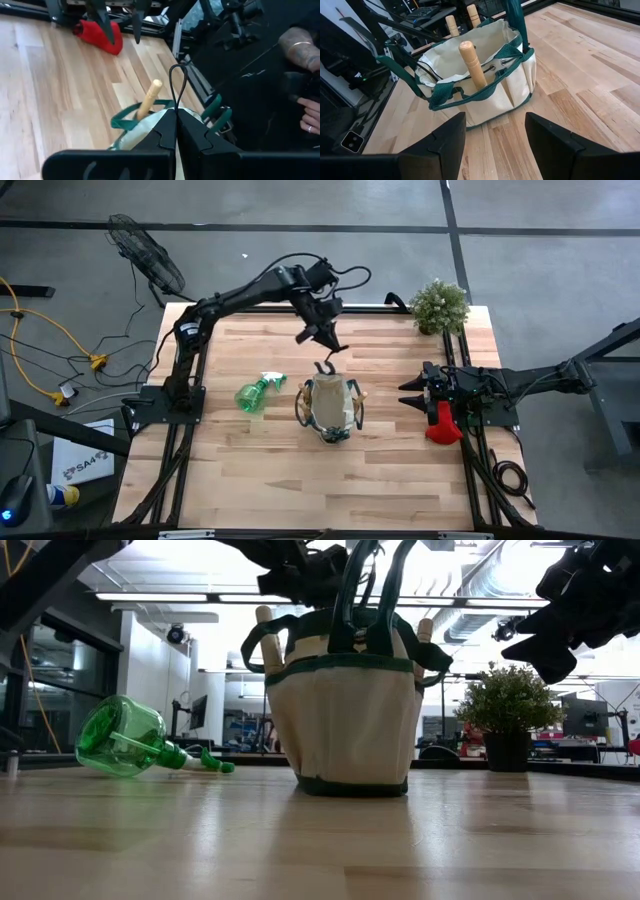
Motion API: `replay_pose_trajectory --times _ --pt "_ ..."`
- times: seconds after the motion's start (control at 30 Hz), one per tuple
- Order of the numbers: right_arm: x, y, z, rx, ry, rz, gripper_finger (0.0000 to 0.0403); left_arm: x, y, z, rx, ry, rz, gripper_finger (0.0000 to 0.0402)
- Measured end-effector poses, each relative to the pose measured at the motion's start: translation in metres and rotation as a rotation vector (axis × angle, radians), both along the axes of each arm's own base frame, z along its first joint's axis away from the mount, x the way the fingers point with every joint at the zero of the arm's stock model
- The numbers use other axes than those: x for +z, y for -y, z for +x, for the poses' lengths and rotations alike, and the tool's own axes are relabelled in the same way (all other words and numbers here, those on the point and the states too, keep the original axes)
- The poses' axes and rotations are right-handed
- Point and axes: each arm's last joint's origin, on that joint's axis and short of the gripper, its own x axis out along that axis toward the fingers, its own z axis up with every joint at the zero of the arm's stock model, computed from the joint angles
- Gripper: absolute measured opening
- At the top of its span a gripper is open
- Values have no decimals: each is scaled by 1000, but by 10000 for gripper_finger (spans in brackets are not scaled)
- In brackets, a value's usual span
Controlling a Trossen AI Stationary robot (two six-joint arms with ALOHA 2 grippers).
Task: Pick & Place Garden tools in Gardening bag
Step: Put the green shears into the white gardening bag
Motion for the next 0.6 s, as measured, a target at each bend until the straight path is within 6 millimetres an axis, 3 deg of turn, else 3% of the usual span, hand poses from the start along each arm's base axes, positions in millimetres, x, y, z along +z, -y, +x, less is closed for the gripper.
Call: replay_pose_trajectory --times 0.27,0.6 --pt "0 0 0 0 0 0 197 -12 -6 10 43 -20 43 0" --pt "0 0 0 0 0 0 197 -8 -15 11 99 -5 40 0"
